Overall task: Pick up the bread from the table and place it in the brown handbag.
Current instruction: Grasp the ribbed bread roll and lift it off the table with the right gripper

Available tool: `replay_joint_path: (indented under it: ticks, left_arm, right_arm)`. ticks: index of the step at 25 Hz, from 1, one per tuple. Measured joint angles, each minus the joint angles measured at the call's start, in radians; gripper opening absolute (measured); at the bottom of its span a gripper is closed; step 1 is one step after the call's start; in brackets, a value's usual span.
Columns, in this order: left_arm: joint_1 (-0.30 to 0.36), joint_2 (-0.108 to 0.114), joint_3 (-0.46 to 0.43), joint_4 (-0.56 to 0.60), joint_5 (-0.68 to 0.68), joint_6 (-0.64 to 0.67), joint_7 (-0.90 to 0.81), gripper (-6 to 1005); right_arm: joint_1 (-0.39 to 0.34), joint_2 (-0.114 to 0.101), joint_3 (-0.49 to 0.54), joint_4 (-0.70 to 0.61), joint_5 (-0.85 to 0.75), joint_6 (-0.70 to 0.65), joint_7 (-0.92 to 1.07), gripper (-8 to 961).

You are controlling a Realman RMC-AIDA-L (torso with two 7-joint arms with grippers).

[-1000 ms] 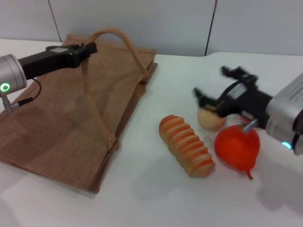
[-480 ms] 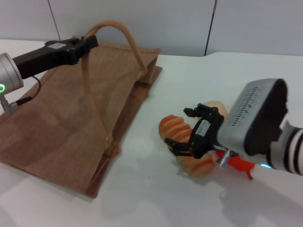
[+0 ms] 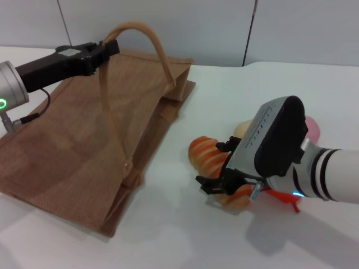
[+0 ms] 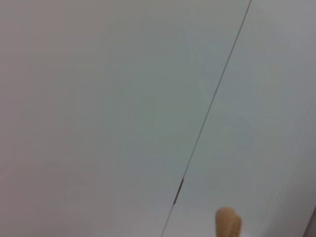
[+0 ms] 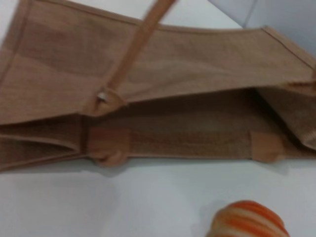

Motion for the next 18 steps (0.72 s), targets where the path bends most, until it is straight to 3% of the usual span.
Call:
replay_joint_path:
  ticks: [4, 18]
  left_arm:
    - [-0.001, 0.0, -0.001, 0.0, 0.0, 0.0, 0.001, 121]
    - [-0.004, 0.0, 0.0, 0.0, 0.0, 0.015, 0.002, 121]
  right_arm:
    - [0.006, 0.017, 0.041, 0.04, 0.0, -0.002, -0.002, 885]
    - [0.062, 0.044, 0.115, 0.14, -0.004, -0.107, -0.004, 886]
